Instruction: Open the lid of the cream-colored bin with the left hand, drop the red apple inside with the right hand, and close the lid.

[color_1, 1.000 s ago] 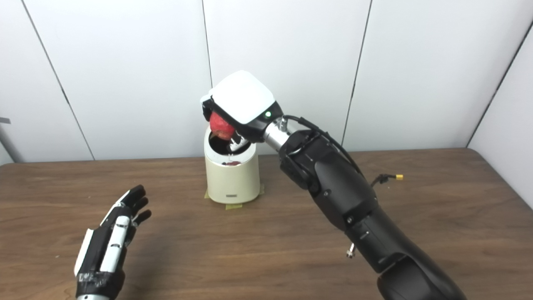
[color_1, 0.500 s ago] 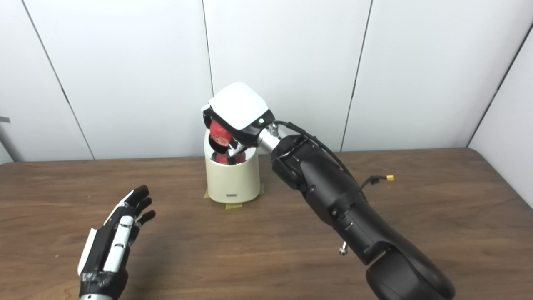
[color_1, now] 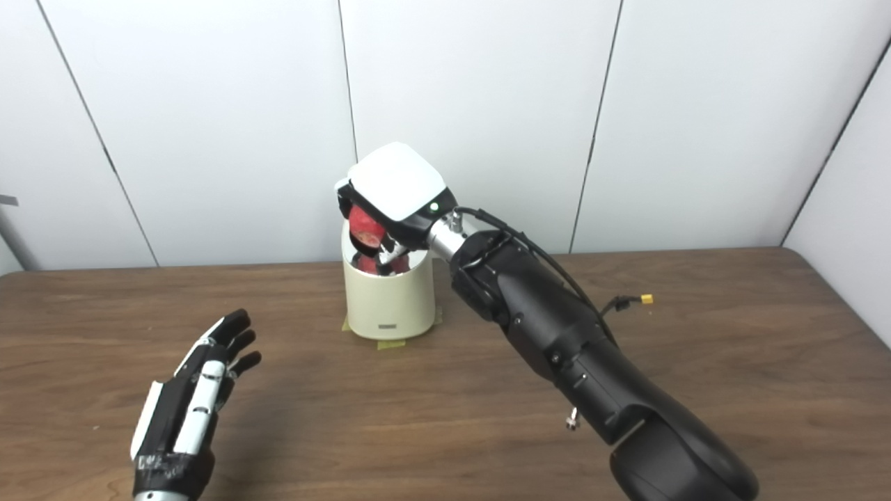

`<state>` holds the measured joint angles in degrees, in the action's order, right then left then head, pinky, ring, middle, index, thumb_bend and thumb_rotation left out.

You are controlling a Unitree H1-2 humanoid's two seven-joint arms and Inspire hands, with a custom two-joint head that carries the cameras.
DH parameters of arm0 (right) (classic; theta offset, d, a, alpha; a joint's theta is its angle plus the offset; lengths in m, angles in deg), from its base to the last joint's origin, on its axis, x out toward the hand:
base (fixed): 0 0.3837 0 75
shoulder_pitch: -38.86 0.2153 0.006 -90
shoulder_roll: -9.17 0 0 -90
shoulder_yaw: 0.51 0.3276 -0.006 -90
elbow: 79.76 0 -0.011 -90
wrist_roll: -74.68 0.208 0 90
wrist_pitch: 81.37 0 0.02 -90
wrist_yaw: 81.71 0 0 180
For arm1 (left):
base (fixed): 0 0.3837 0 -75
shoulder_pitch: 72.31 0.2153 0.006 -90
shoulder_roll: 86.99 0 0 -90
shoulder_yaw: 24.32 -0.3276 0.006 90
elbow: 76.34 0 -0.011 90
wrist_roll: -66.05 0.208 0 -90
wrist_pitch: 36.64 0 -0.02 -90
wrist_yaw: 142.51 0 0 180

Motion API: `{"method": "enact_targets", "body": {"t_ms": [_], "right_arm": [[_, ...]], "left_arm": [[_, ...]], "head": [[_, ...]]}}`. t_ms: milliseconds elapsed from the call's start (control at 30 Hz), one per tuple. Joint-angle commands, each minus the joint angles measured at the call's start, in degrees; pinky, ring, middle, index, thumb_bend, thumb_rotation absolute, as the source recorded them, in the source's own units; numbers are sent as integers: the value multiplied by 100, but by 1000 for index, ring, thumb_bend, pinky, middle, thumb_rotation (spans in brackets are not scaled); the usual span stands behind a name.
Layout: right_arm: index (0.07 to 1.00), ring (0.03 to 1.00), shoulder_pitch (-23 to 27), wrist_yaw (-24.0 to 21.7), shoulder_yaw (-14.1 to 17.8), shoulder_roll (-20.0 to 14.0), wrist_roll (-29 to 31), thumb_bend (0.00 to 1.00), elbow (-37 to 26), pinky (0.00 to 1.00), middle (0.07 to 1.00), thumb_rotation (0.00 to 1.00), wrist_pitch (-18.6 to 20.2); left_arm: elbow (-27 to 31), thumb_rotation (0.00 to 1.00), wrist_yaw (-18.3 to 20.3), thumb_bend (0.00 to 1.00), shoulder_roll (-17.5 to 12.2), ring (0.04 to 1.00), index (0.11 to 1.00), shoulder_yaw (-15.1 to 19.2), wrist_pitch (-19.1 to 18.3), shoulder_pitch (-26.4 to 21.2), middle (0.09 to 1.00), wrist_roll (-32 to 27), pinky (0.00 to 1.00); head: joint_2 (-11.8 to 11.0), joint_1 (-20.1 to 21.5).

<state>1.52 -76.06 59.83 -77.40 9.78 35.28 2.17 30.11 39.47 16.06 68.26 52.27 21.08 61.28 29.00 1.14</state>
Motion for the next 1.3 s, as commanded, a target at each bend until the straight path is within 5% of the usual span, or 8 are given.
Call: {"method": "enact_targets", "body": {"t_ms": [0,767,800,867,1267], "right_arm": [[430,484,166,-204,64,-142,16,491,-182,348,580,0,244],[488,656,93,-556,29,-168,-51,523,-485,508,728,130,543],[540,664,90,-579,25,-168,-59,757,-497,513,735,75,555],[604,684,87,-646,10,-170,-95,951,-523,524,754,38,592],[765,785,30,-906,6,-159,-131,1000,-651,596,851,52,788]], "left_arm": [[163,695,-18,227,37,908,865,-13,162,-6,913,-5,853],[215,685,17,241,11,907,864,-3,89,23,907,-82,853],[217,685,13,240,10,905,863,-5,86,23,905,-66,850],[222,683,5,241,12,904,863,-2,75,25,904,-57,851],[230,664,5,245,27,903,860,2,67,32,903,-88,854]], "head": [[7,8],[36,36],[36,36],[34,42],[46,41]]}}
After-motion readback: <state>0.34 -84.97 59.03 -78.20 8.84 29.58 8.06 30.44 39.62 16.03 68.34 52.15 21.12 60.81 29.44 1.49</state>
